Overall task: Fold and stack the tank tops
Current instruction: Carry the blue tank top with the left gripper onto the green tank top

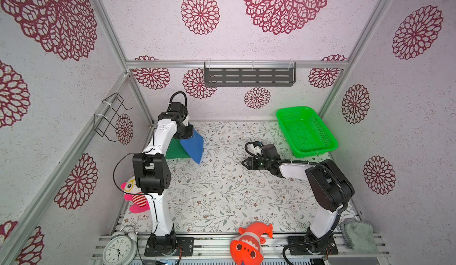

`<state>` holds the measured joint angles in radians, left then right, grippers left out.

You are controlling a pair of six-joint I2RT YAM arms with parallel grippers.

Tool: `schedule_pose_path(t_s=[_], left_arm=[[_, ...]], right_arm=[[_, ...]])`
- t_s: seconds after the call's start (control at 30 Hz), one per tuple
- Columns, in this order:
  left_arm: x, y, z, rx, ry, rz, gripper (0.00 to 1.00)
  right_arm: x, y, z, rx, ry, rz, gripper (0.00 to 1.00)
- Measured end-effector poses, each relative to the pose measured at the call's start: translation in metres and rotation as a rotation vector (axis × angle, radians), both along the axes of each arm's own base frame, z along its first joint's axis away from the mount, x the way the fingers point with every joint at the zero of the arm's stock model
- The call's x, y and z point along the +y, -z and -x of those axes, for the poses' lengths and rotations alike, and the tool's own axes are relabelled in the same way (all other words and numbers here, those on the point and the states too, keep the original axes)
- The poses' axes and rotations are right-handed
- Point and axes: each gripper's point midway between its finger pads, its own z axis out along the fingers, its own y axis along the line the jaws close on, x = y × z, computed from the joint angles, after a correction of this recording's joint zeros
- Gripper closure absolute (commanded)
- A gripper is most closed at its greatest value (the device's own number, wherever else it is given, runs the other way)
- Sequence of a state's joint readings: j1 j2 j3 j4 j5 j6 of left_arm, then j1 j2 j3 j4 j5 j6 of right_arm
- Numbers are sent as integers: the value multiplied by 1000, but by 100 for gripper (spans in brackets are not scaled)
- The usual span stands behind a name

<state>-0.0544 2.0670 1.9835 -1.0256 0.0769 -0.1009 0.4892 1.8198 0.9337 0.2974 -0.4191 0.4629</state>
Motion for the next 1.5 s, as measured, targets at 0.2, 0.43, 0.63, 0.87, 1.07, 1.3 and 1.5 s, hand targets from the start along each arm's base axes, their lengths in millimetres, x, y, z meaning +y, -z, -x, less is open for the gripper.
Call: schedule_pose_path(t_s=[0.2,0.43,0.63,0.87,1.07,1.3,1.5], left_arm=[[1,-16,-14,-31,3,-9,100],[8,-14,-16,-3,6,-19,100],[32,-14,-14,6,-25,-26,100],[75,7,-10,39,-100,-3,100],[111,44,4,100,-163,-17,100],[141,66,4,85,-236,-6,100],[155,87,-2,95,-281,-31,76]], right_arm=[[-4,5,2,5,2,-1,57],[-9,7,1,9,13,2,57],[-10,7,0,5,11,5,57],[-13,9,5,5,7,14,57],[-16,10,8,6,4,30,57],[-22,10,13,7,9,35,57],[-24,13,16,17,8,42,57]])
